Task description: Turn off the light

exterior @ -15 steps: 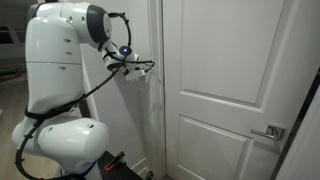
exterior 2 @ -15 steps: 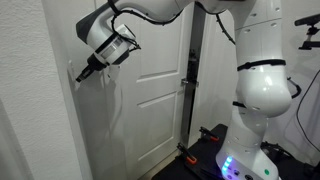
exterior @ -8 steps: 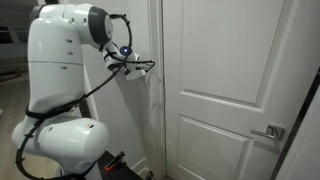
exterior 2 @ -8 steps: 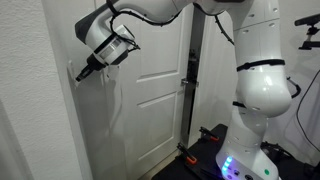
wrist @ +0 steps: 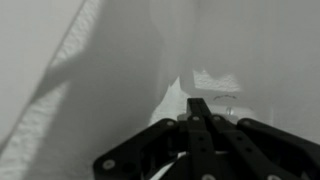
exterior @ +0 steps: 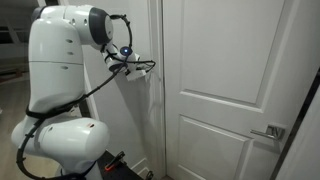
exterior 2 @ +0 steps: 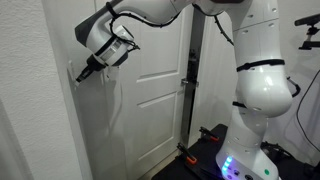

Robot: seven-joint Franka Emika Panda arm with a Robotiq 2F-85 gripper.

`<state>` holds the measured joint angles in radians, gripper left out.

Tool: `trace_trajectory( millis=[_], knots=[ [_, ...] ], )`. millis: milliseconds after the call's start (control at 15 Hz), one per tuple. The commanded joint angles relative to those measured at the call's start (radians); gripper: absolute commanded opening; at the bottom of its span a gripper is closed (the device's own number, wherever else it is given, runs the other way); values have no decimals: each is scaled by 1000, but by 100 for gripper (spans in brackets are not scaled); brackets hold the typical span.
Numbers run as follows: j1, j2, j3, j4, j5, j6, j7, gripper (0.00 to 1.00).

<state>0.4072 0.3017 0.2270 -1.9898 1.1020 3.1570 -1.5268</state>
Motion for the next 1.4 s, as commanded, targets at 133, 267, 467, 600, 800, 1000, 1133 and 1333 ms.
trace_trajectory(
  millis=[133,267,467,600,800,1000,1133,1333],
  knots=[
    [68,-5,-91,-19,-115,-7,127,0],
    [94,-11,-127,-26,-154,-14,167,0],
    [35,-27,-100,-56,-356,-53,355,0],
    [103,-43,-193,-36,-375,-148,396,0],
    [81,-78,-205,-14,-427,-305,475,0],
    [71,-131,-217,-1,-425,-444,508,0],
    [66,-164,-219,3,-406,-495,509,0],
    [-82,-185,-63,16,-425,-508,532,0]
  ],
)
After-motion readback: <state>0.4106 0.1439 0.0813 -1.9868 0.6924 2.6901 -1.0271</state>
